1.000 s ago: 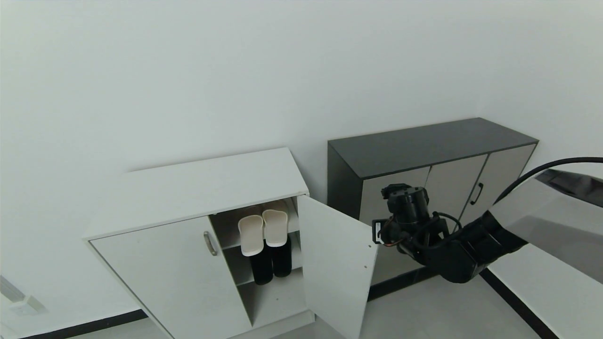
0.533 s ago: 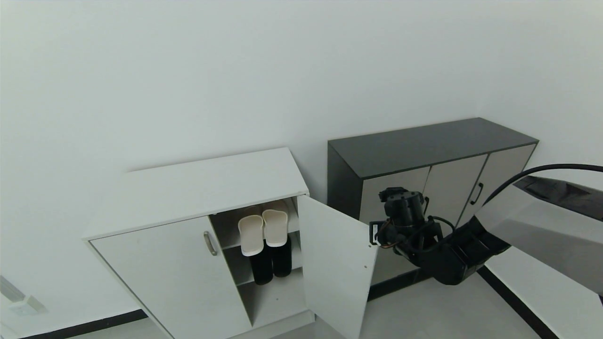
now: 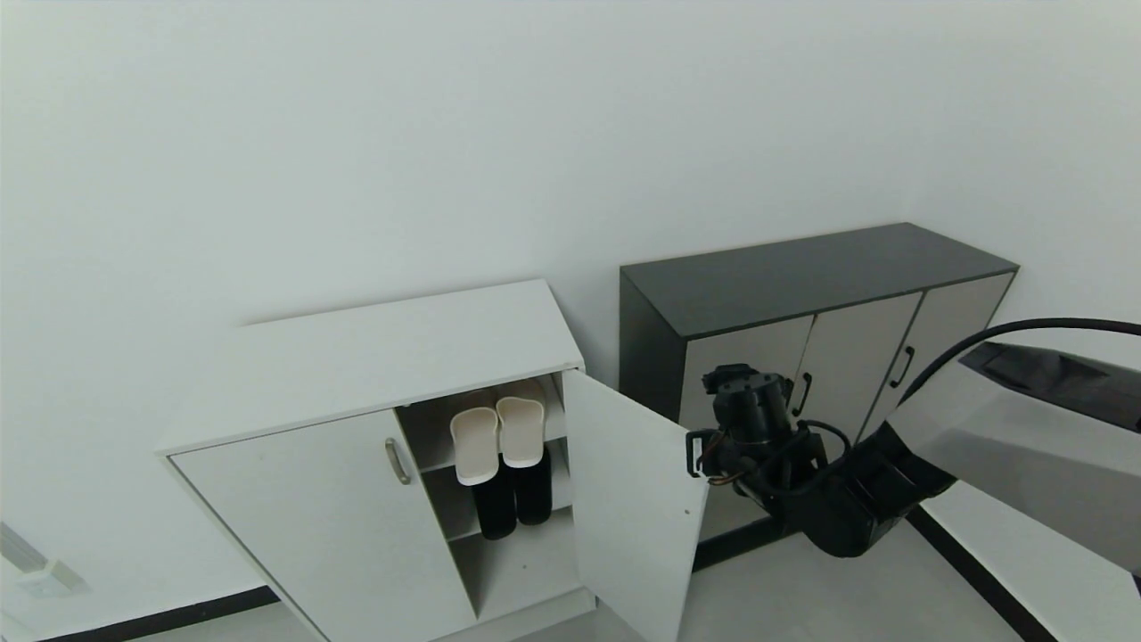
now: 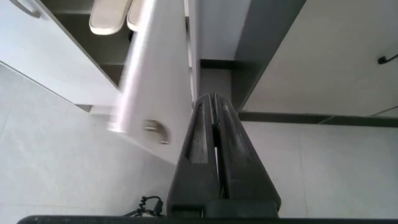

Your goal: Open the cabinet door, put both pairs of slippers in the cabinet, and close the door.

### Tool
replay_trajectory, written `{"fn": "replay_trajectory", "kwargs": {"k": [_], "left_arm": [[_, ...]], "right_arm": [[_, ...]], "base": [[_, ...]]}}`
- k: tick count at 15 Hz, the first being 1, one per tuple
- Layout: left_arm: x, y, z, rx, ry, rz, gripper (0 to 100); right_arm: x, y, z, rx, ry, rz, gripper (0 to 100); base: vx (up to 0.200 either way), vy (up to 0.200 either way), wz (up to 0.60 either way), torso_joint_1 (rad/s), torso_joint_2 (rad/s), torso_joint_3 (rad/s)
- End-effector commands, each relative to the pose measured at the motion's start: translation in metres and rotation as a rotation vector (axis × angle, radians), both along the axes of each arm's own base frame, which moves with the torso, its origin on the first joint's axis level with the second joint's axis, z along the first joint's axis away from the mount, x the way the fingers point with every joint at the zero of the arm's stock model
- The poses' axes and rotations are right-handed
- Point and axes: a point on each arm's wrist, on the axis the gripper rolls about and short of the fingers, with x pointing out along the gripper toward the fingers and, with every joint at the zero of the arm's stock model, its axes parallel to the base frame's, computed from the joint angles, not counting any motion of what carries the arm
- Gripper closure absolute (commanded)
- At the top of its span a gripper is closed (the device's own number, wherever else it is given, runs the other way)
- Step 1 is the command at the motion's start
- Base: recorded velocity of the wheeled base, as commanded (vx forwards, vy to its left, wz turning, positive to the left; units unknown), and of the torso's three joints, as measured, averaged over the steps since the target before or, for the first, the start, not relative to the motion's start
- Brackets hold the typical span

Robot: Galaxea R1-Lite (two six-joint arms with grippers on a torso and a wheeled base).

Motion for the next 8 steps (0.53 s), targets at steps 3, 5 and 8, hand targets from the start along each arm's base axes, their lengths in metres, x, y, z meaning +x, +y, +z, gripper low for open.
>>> {"fn": "replay_trajectory", "kwargs": {"k": [3,5,8], "left_arm": [[0.000,0.000,0.000,0.000,0.002,0.002,100],[0.000,0.000,0.000,0.000,0.000,0.000,100],[0.000,0.000,0.000,0.000,0.002,0.002,100]], "right_arm": [[-0.034,0.026,0.009,0.011,-0.023,0.097,100],[-0.053,0.031,0.021,0.019,-0.036,0.139,100],[-0.072,0.032,0.031,-0.014,-0.054,0.194,100]], "base": [[0.000,0.000,0.00,0.000,0.00,0.000],[0.000,0.000,0.00,0.000,0.00,0.000],[0.000,0.000,0.00,0.000,0.00,0.000]]}}
